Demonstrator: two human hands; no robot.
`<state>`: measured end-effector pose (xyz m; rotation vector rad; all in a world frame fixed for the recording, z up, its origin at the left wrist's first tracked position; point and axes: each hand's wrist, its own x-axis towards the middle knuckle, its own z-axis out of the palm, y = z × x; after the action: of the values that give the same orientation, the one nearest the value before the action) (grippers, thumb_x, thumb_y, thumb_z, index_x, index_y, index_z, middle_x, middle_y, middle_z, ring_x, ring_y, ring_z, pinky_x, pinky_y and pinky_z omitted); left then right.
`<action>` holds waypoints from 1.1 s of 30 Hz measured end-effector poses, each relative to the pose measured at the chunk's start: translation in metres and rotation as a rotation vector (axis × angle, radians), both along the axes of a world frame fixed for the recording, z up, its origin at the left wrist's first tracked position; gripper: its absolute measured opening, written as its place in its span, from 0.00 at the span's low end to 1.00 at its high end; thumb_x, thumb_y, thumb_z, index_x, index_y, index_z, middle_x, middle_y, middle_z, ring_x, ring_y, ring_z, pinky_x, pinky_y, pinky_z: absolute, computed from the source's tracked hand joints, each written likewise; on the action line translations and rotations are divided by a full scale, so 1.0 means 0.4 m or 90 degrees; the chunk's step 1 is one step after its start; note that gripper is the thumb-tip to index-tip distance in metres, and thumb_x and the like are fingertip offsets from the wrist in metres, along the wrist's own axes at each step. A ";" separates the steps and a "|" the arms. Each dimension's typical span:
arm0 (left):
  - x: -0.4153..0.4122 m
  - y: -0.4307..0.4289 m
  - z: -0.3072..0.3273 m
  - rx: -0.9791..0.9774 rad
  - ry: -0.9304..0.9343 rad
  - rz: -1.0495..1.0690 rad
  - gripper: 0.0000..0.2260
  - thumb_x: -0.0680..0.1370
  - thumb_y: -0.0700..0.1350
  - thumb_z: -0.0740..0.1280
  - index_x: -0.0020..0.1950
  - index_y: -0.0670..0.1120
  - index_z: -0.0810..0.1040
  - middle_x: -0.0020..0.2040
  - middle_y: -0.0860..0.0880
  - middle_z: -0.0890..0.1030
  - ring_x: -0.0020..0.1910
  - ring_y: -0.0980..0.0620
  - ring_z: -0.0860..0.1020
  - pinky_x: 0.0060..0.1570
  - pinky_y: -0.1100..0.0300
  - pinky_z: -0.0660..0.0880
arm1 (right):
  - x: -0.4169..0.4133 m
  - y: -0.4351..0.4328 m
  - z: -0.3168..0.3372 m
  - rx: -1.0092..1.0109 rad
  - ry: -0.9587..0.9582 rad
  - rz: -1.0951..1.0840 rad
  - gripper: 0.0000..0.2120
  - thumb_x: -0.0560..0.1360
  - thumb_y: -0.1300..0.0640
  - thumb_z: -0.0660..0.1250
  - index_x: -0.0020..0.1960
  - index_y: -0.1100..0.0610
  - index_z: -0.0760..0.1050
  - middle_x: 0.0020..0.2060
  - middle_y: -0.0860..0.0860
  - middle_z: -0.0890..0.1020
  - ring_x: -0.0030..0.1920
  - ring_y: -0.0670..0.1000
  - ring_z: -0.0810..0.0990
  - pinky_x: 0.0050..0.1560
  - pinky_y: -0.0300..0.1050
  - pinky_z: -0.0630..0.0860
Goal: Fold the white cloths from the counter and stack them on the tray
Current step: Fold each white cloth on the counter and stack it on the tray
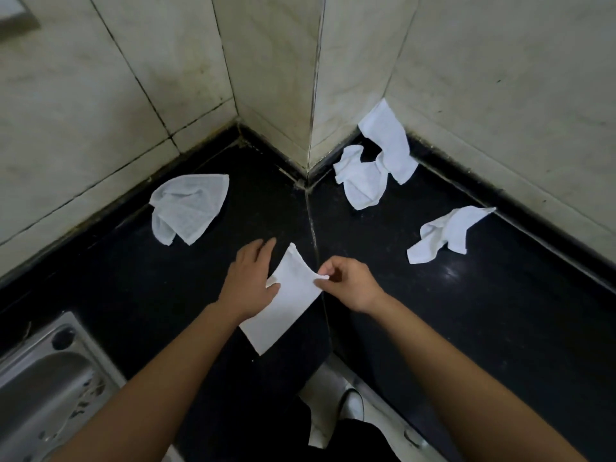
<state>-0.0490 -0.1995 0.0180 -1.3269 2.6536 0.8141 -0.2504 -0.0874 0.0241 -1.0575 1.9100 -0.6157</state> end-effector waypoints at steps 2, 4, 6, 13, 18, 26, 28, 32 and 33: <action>-0.039 -0.013 0.035 0.010 -0.003 -0.067 0.42 0.75 0.46 0.72 0.81 0.54 0.48 0.80 0.45 0.48 0.79 0.43 0.48 0.74 0.43 0.57 | -0.015 0.003 0.031 -0.018 -0.006 0.067 0.05 0.74 0.54 0.74 0.43 0.45 0.79 0.43 0.43 0.83 0.46 0.43 0.82 0.51 0.44 0.80; -0.063 -0.029 0.058 0.022 0.009 -0.127 0.35 0.75 0.45 0.72 0.78 0.55 0.60 0.80 0.47 0.53 0.78 0.45 0.50 0.73 0.43 0.59 | -0.028 0.005 0.062 -0.043 -0.002 0.113 0.05 0.74 0.55 0.74 0.44 0.46 0.80 0.42 0.44 0.84 0.46 0.43 0.82 0.52 0.46 0.80; -0.076 -0.043 0.081 0.010 0.025 -0.169 0.18 0.76 0.46 0.70 0.66 0.53 0.76 0.71 0.49 0.69 0.73 0.47 0.64 0.68 0.48 0.66 | -0.037 0.006 0.093 -0.059 0.010 0.115 0.05 0.74 0.56 0.74 0.45 0.46 0.81 0.42 0.44 0.84 0.46 0.43 0.82 0.52 0.47 0.81; -0.090 -0.081 0.219 -0.119 0.207 -0.082 0.04 0.76 0.45 0.71 0.49 0.51 0.83 0.42 0.52 0.80 0.42 0.51 0.77 0.42 0.53 0.74 | -0.074 -0.019 0.207 -0.220 0.142 0.041 0.06 0.75 0.53 0.72 0.50 0.43 0.83 0.43 0.45 0.84 0.43 0.45 0.81 0.47 0.48 0.79; -0.075 -0.074 0.279 -0.224 0.314 -0.066 0.06 0.73 0.42 0.73 0.49 0.49 0.83 0.43 0.52 0.82 0.42 0.53 0.76 0.42 0.57 0.72 | -0.072 0.000 0.260 -0.370 0.165 -0.028 0.04 0.76 0.53 0.72 0.50 0.46 0.83 0.42 0.43 0.82 0.43 0.45 0.80 0.44 0.40 0.76; 0.081 0.159 -0.011 -0.124 0.168 -0.105 0.06 0.70 0.41 0.75 0.45 0.51 0.84 0.45 0.54 0.83 0.45 0.51 0.79 0.43 0.54 0.78 | 0.002 0.161 0.002 -0.113 0.235 0.204 0.06 0.77 0.49 0.68 0.53 0.46 0.81 0.49 0.45 0.80 0.49 0.47 0.79 0.49 0.48 0.78; 0.125 0.230 -0.081 -0.073 0.121 -0.114 0.06 0.70 0.43 0.75 0.44 0.52 0.83 0.43 0.54 0.82 0.43 0.51 0.79 0.41 0.54 0.78 | 0.034 0.209 -0.055 -0.025 0.232 0.272 0.08 0.78 0.50 0.65 0.55 0.48 0.80 0.52 0.48 0.80 0.53 0.51 0.79 0.52 0.49 0.77; 0.174 0.321 -0.139 -0.026 0.074 -0.133 0.05 0.70 0.44 0.73 0.43 0.52 0.81 0.44 0.55 0.81 0.45 0.51 0.79 0.41 0.58 0.76 | 0.082 0.281 -0.131 -0.024 0.257 0.343 0.10 0.75 0.51 0.63 0.53 0.51 0.80 0.54 0.50 0.77 0.53 0.54 0.77 0.49 0.51 0.78; 0.179 0.328 -0.143 -0.024 0.073 -0.133 0.05 0.70 0.44 0.73 0.43 0.52 0.81 0.45 0.54 0.80 0.46 0.51 0.79 0.41 0.58 0.76 | 0.087 0.292 -0.140 -0.041 0.270 0.347 0.10 0.74 0.51 0.63 0.52 0.52 0.79 0.55 0.50 0.76 0.53 0.54 0.77 0.49 0.52 0.78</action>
<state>0.0225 -0.0683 -0.0390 -1.0154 2.8467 0.8399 -0.2156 0.0294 -0.0320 -1.7740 1.8259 -0.1460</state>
